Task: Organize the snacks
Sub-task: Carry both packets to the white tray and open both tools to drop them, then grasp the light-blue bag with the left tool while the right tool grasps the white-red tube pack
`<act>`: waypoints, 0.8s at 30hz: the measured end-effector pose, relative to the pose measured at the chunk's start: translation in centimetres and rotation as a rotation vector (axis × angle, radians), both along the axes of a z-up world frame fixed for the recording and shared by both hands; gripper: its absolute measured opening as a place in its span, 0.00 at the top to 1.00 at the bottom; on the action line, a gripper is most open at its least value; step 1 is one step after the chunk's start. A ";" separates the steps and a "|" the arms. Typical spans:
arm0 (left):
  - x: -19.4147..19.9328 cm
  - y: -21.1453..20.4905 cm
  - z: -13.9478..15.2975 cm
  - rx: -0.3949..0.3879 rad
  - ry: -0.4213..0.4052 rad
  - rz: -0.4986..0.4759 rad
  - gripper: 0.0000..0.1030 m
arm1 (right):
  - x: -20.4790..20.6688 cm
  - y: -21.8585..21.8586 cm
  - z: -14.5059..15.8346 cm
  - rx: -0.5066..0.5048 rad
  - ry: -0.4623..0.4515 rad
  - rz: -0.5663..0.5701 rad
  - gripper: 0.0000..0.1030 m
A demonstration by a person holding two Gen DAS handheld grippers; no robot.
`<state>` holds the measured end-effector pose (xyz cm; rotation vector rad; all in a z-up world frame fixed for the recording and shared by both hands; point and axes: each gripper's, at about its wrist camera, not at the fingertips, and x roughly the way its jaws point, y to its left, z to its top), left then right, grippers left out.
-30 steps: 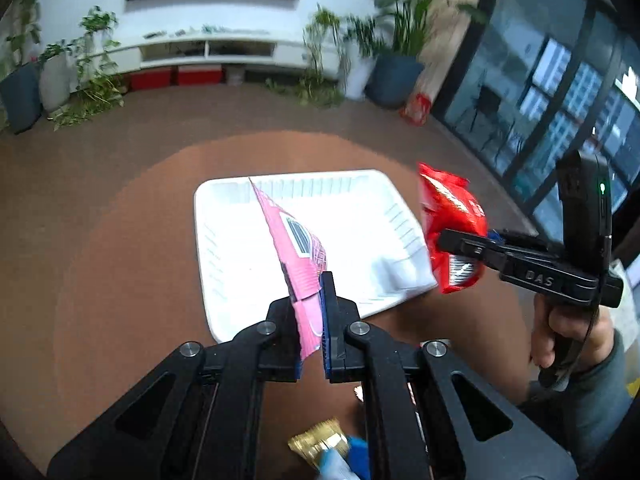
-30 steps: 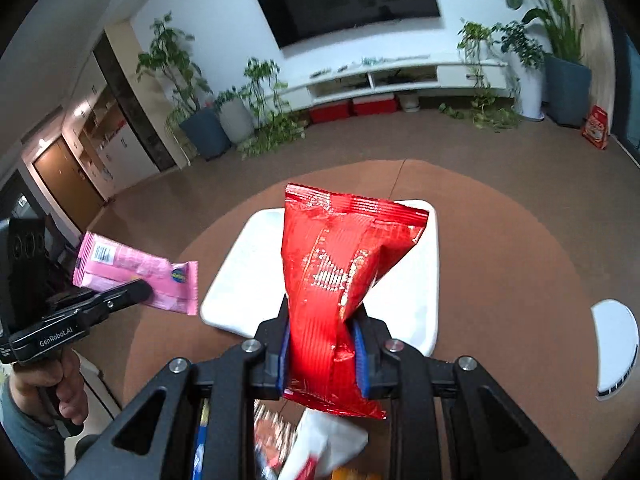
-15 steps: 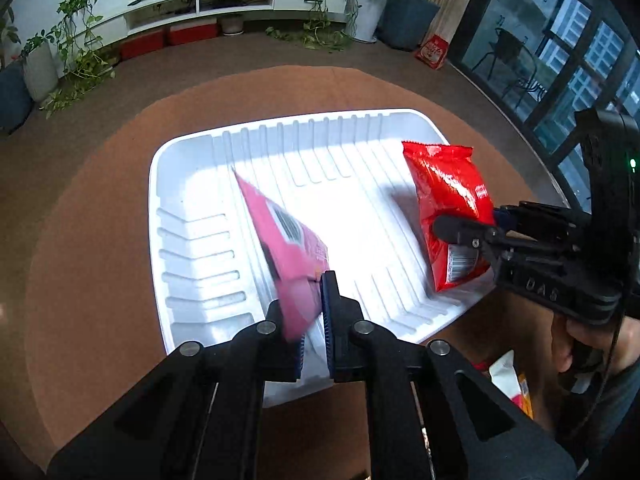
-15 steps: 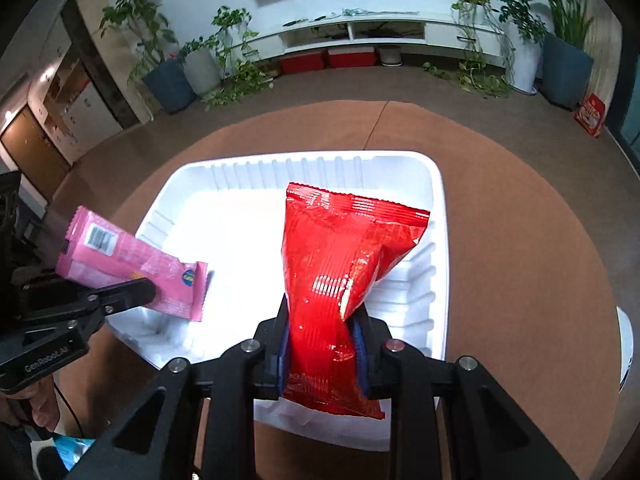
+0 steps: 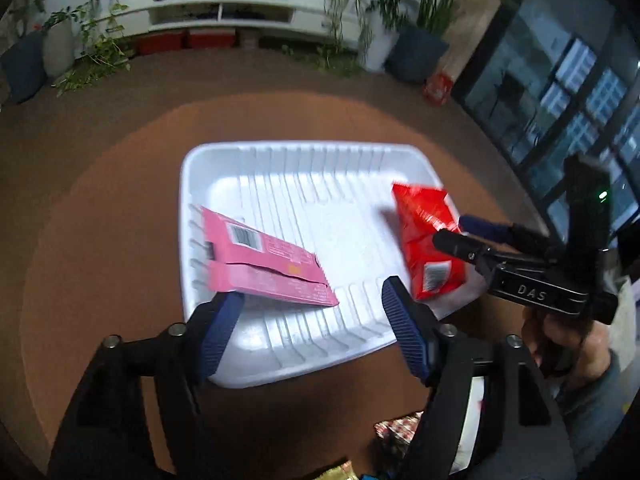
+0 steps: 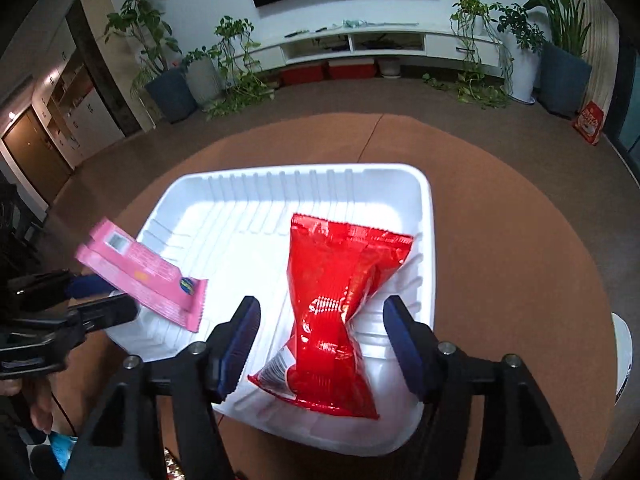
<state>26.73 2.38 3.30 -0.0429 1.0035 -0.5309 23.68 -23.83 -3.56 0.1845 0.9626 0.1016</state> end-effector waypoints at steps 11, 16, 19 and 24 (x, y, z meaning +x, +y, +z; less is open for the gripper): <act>-13.0 7.7 7.6 0.055 -0.266 0.147 0.00 | -9.4 -1.8 6.5 0.072 -0.198 -0.058 0.18; -18.4 10.5 6.1 0.023 -0.184 0.235 0.00 | -14.3 -0.7 6.7 0.105 -0.223 -0.058 0.18; -20.5 10.0 3.7 0.005 -0.143 0.214 0.00 | -17.1 0.4 5.1 0.122 -0.182 -0.042 0.18; -21.9 7.4 -0.2 0.035 -0.093 0.155 0.01 | -20.2 2.9 2.3 0.050 -0.095 -0.013 0.43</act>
